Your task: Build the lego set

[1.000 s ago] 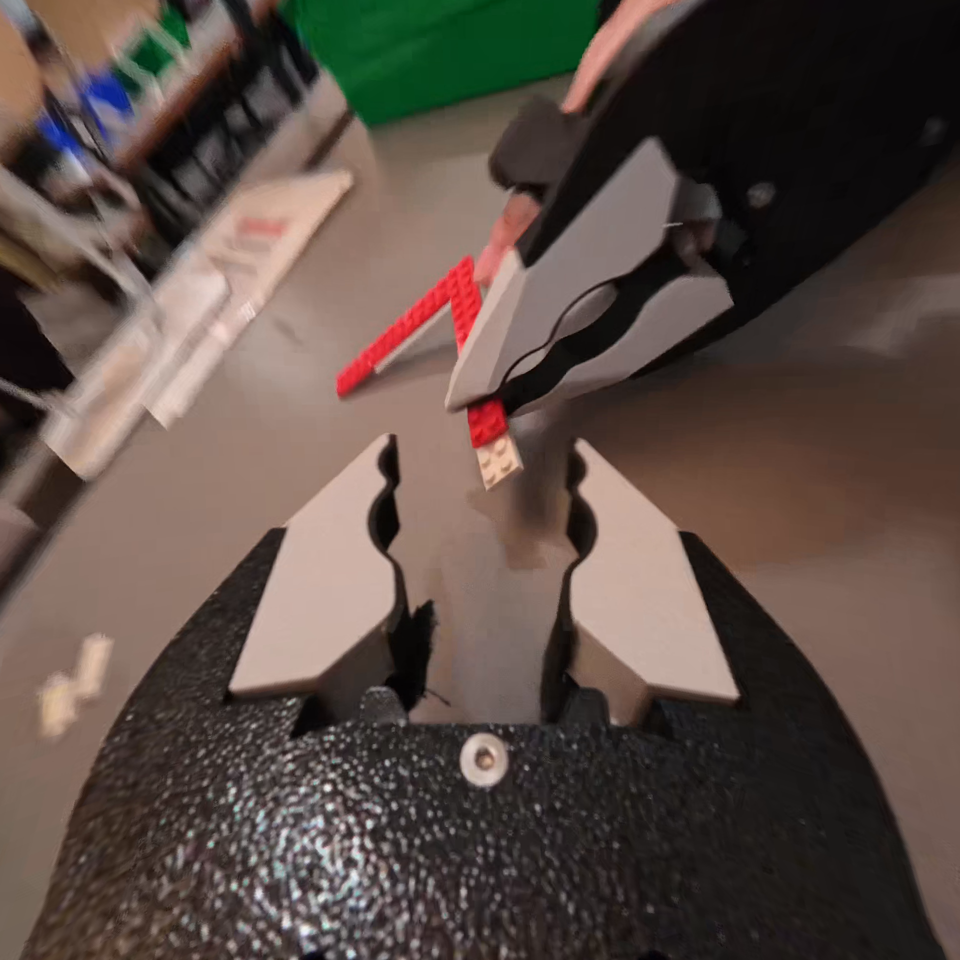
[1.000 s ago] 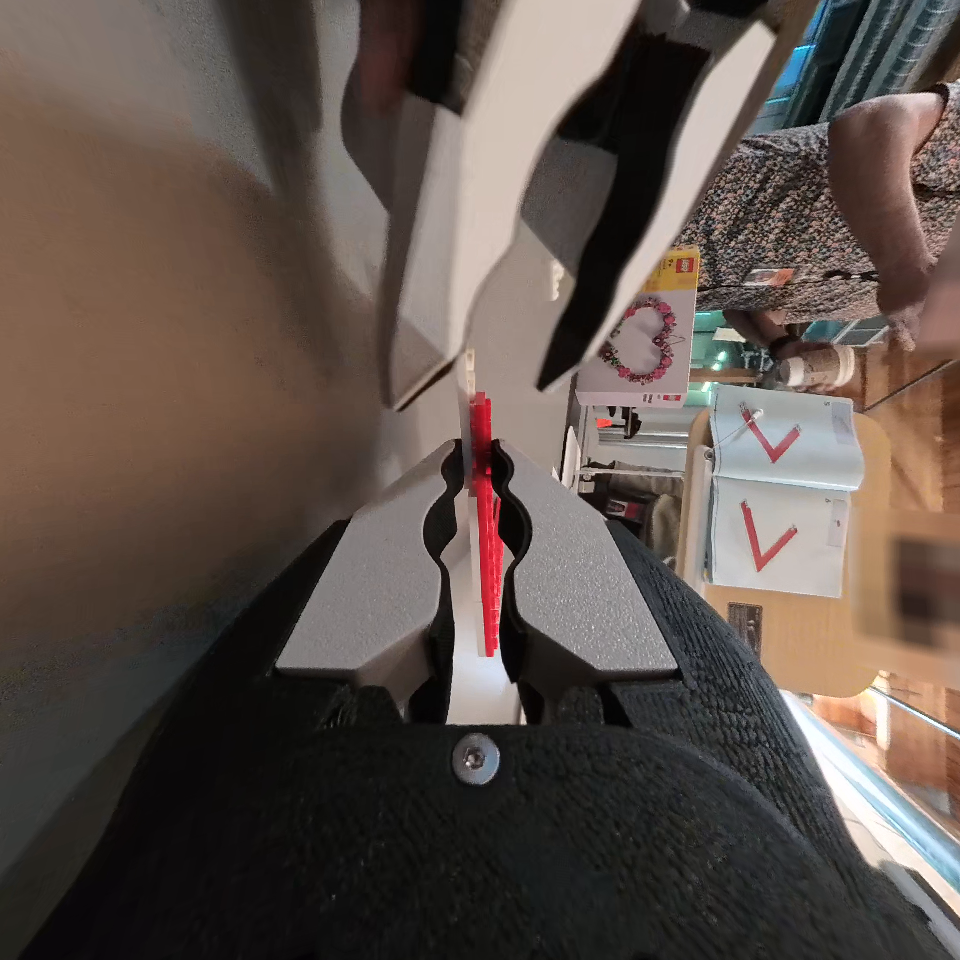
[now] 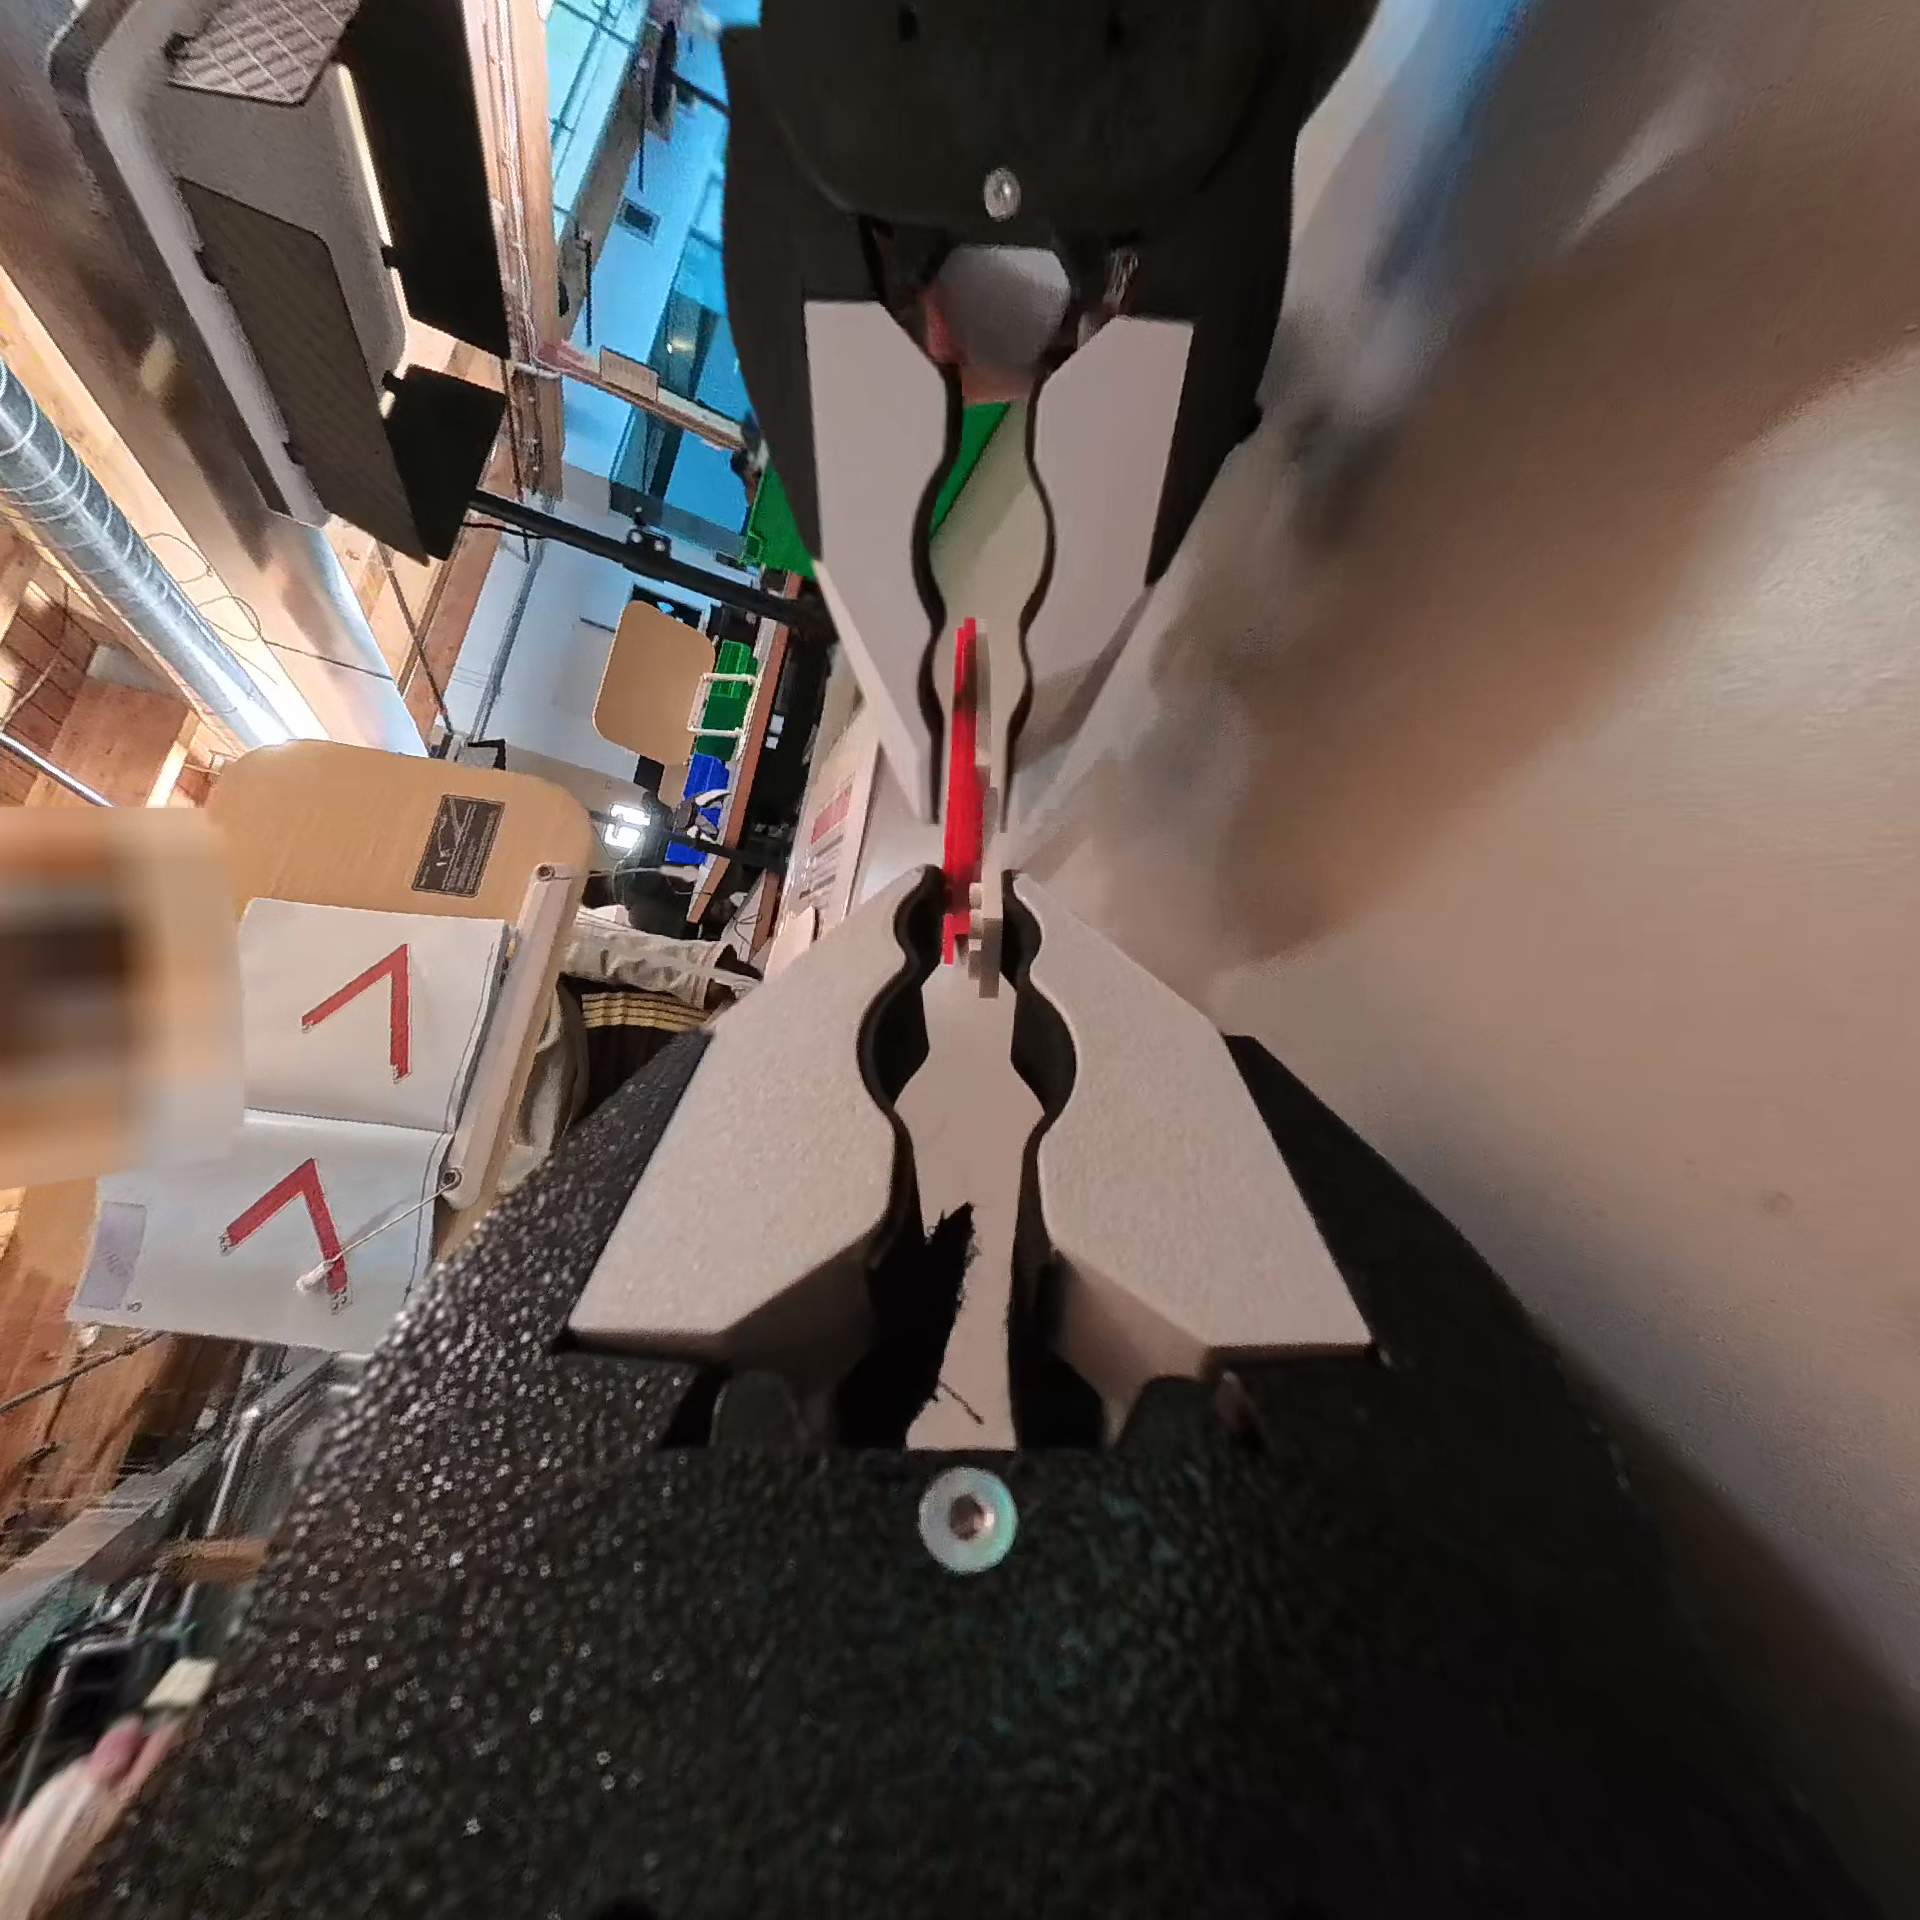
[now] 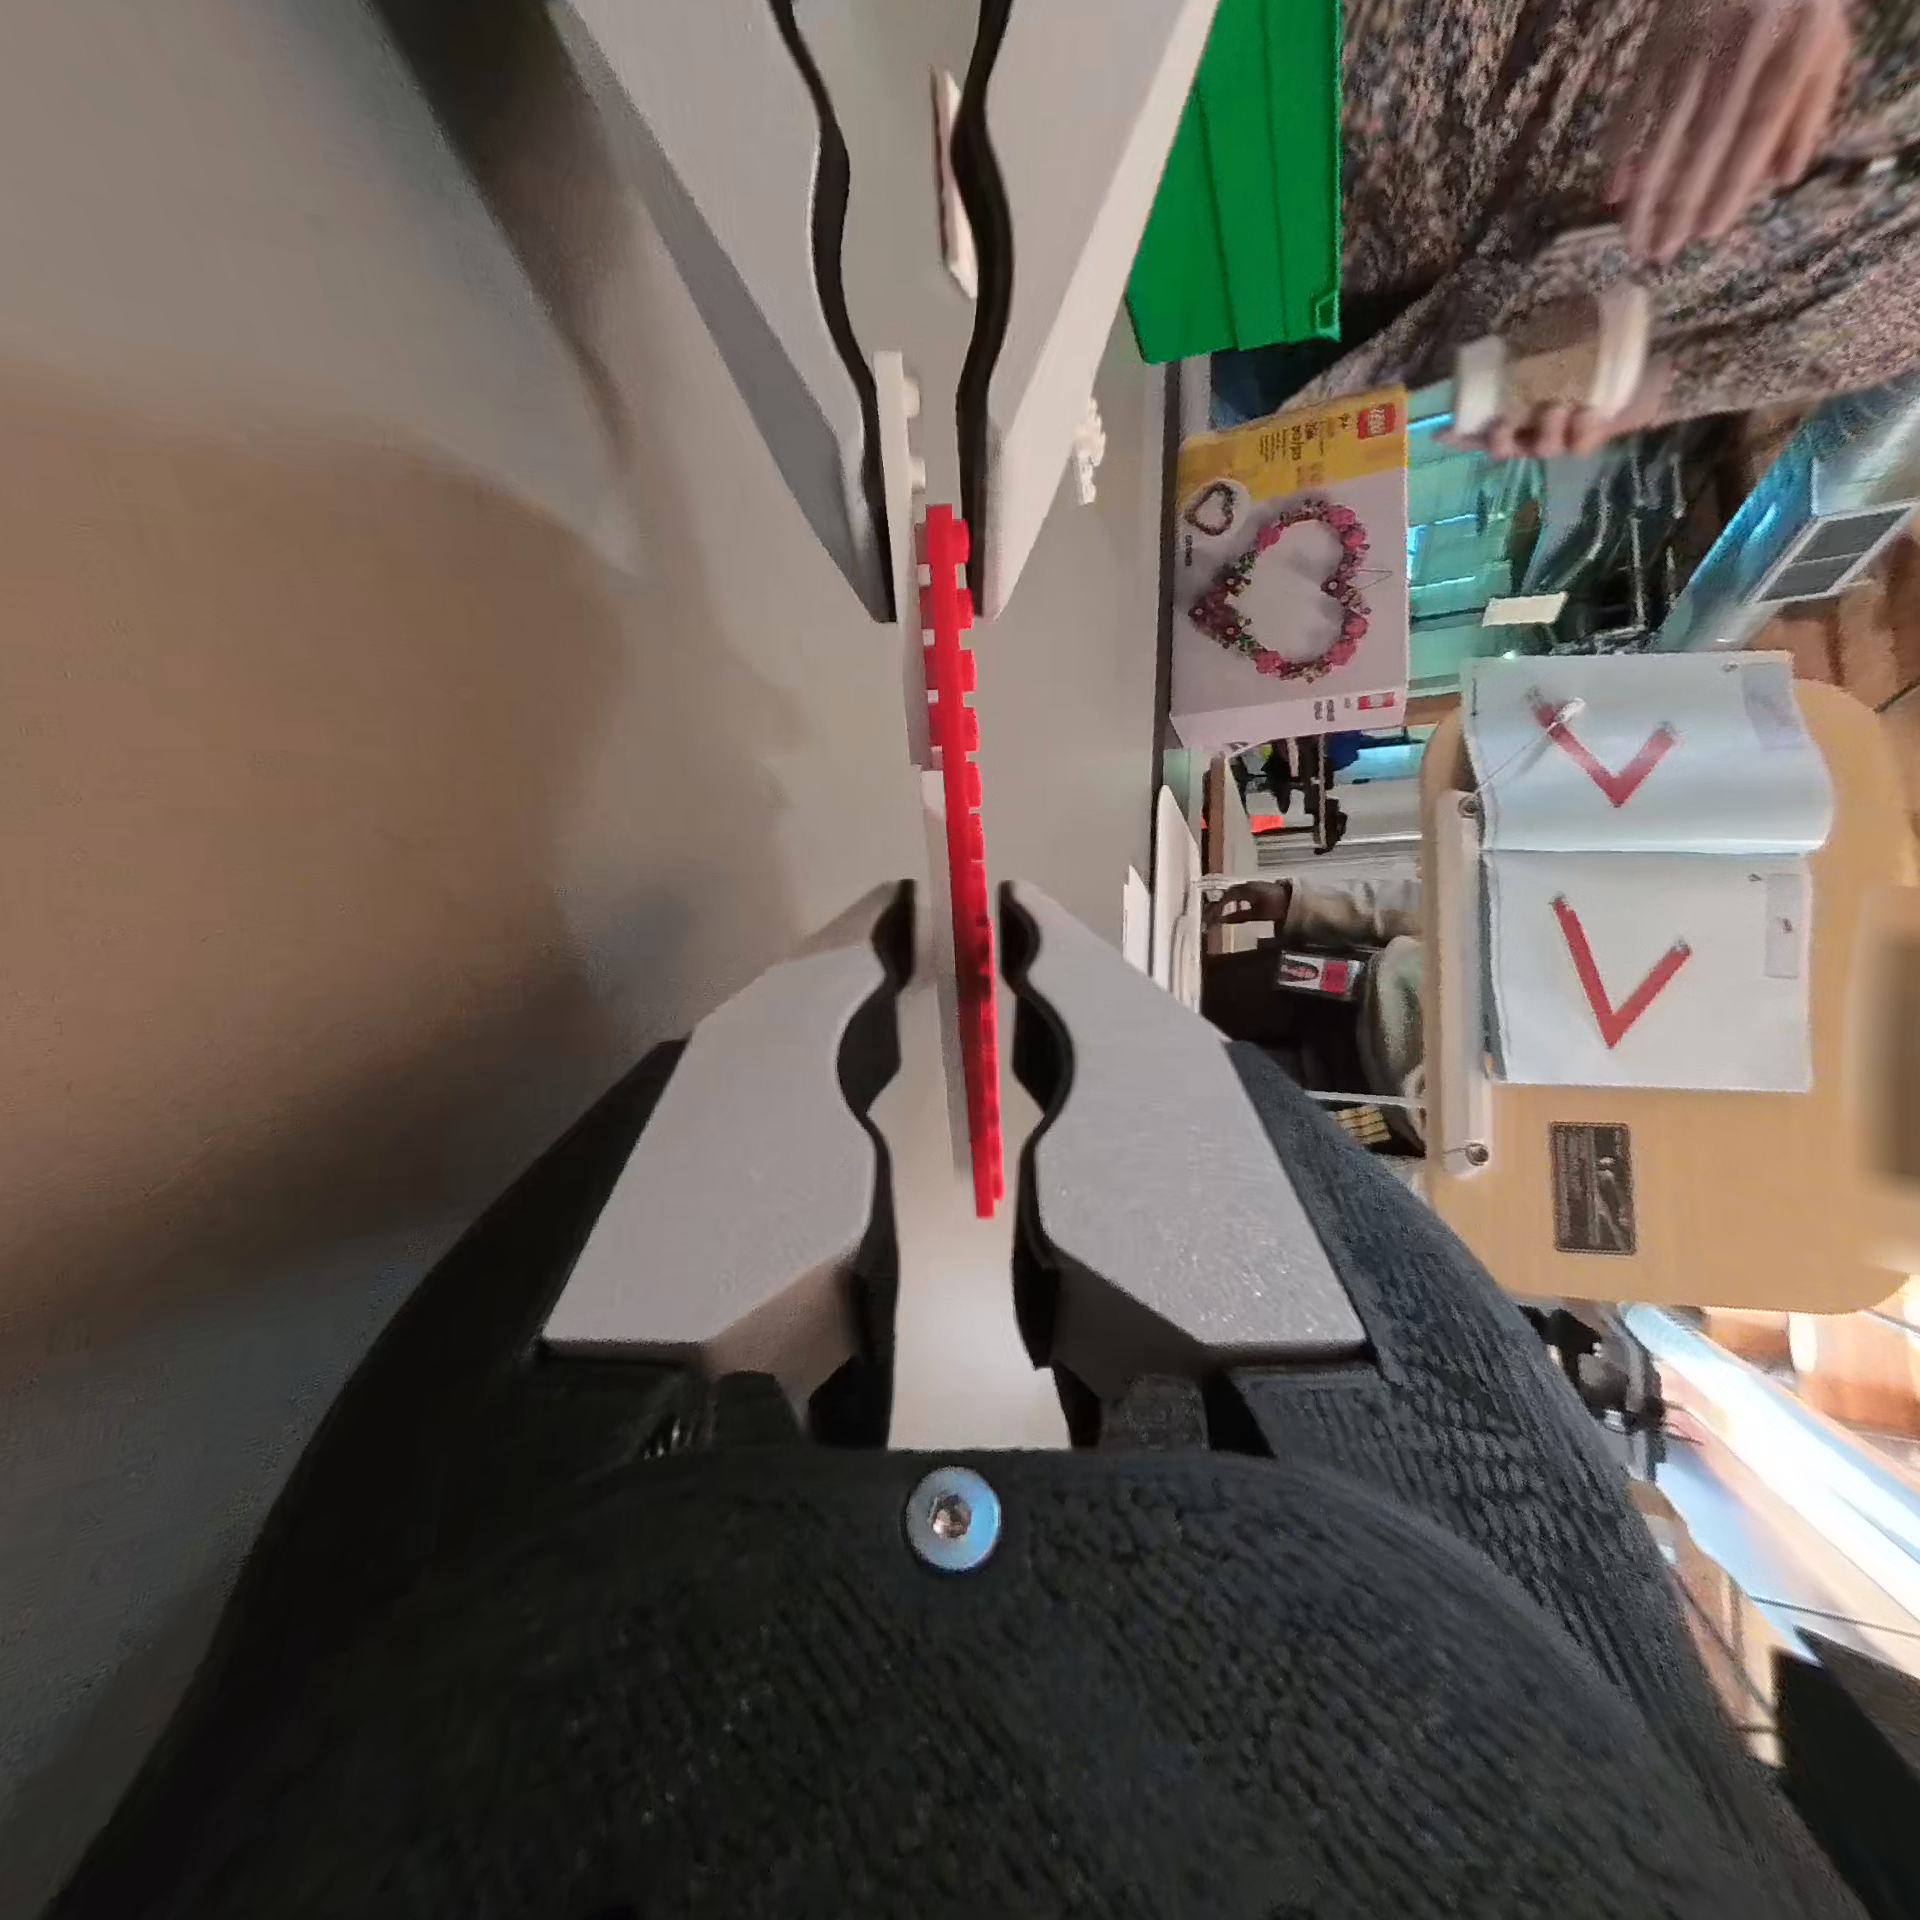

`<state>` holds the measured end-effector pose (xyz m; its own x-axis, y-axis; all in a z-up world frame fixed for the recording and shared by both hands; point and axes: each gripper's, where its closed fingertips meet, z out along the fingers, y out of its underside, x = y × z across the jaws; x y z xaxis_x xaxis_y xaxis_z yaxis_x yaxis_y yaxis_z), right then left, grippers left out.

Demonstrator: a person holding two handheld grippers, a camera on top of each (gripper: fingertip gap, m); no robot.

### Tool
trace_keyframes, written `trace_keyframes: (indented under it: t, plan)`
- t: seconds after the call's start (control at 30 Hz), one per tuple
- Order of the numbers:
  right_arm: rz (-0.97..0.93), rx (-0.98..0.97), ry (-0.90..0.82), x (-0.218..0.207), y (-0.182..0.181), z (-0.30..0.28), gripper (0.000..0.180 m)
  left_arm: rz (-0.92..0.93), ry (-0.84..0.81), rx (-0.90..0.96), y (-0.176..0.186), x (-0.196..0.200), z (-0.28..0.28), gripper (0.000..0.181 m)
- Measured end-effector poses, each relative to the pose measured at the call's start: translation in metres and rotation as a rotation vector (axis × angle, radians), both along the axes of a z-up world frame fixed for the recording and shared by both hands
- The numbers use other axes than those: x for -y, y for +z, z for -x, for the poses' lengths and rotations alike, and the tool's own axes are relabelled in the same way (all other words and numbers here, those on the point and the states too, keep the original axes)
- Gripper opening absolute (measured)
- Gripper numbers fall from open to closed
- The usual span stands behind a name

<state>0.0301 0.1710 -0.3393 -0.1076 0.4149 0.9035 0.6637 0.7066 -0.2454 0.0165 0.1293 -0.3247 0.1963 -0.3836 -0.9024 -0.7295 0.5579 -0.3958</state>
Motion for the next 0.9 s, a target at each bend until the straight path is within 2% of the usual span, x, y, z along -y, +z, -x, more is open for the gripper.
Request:
trace_keyframes:
  t: [0.07,0.3,0.67,0.7,0.77,0.8,0.9]
  plan:
    - [-0.027,0.008,0.002,-0.001,0.002,-0.001,0.006,-0.001,-0.02,0.017,0.002,0.002,-0.001,0.008]
    - [-0.023,0.033,0.002,0.001,-0.001,0.0,0.006,-0.004,-0.077,0.038,0.003,0.009,-0.003,0.008]
    - [-0.003,0.033,0.013,0.001,-0.002,-0.002,0.006,0.037,-0.048,0.029,0.002,0.006,-0.004,0.008]
    - [-0.01,0.015,0.024,0.003,0.0,0.0,0.009,0.031,-0.034,0.027,0.002,0.004,-0.003,0.008]
    - [-0.009,-0.021,0.072,0.014,0.004,0.006,0.029,0.034,-0.029,0.029,0.003,0.003,-0.003,0.008]
    - [-0.009,-0.033,0.093,0.02,0.006,0.01,0.031,0.034,-0.028,0.034,0.003,0.003,-0.003,0.008]
    - [-0.061,-0.05,0.13,0.03,0.01,0.019,0.017,0.034,-0.031,0.04,0.004,0.003,-0.002,0.008]
